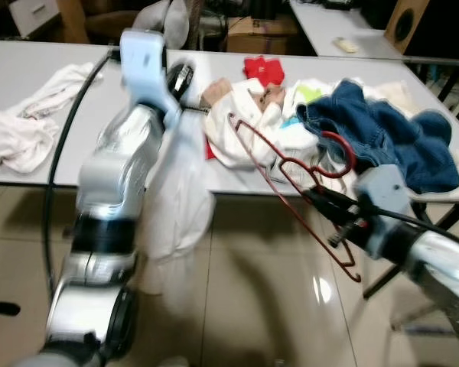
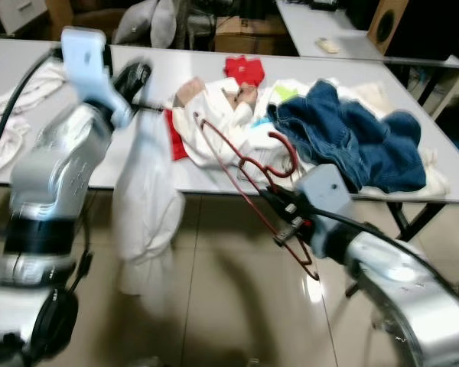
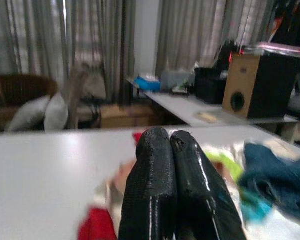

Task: Hang hanger

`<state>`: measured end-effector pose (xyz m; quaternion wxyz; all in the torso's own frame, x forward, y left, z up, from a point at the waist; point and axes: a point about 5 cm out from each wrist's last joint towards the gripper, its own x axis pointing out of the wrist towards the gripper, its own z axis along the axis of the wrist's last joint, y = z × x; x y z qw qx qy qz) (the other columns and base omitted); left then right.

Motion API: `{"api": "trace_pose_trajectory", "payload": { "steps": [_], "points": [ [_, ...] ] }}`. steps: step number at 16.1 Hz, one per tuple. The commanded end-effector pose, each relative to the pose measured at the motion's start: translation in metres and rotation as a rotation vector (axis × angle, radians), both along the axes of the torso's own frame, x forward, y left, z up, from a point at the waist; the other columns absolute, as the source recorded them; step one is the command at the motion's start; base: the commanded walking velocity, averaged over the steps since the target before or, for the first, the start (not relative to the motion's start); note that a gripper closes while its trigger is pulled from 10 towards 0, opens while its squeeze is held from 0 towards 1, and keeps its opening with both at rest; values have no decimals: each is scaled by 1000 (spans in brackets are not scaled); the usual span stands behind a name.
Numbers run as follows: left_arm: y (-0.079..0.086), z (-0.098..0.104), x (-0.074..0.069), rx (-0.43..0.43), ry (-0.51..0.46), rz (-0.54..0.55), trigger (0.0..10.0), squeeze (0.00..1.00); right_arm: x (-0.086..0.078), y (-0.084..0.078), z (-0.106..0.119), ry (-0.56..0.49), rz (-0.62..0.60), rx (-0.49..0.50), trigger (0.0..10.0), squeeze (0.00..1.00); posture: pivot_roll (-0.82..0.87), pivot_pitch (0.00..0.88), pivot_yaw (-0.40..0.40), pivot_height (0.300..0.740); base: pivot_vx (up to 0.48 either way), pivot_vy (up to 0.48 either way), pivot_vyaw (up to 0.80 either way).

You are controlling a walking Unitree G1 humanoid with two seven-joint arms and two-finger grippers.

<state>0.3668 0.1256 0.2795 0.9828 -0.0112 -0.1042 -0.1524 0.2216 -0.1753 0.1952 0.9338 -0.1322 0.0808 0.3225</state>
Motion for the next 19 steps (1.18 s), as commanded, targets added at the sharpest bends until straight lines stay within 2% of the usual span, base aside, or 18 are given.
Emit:
{"api": "trace_pose_trajectory", "payload": {
  "steps": [1, 5, 9, 11, 13, 16, 19],
  "points": [
    [7, 4, 4, 13, -26, 25, 10000, 0, -5, 3, 5, 1, 57, 11, 10000, 0, -12, 7, -19, 740, 304, 0, 0],
    [-1, 21, 18, 13, -89, 13, 10000, 0, -23, -11, 14, 71, 196, -24, 10000, 0, -20, 0, -21, 740, 306, 0, 0],
    [-4, 40, 24, -27, -148, -3, 10000, 0, -17, -17, 21, 51, 202, -32, 10000, 0, -18, 0, -34, 740, 308, 0, 0],
    [-10, 45, 22, -28, -172, -52, 10000, 0, -1, -7, 22, -38, 146, -10, 10000, 0, -13, 0, -39, 740, 313, 0, 0],
    [-14, 45, 17, -20, -184, -82, 10000, 0, 6, 6, 19, -34, 148, 34, 10000, 0, -10, 0, -42, 740, 319, 0, 0],
    [-15, 45, 12, -13, -196, -93, 10000, 0, 11, 17, 18, -44, 159, 52, 10000, 0, -8, 0, -40, 740, 324, 0, -179],
    [-13, 32, 3, -4, -165, -87, 10000, 0, 14, 26, 15, -65, 178, 47, 10000, 0, -4, 0, -37, 740, 322, 0, 0]
  ]
}}
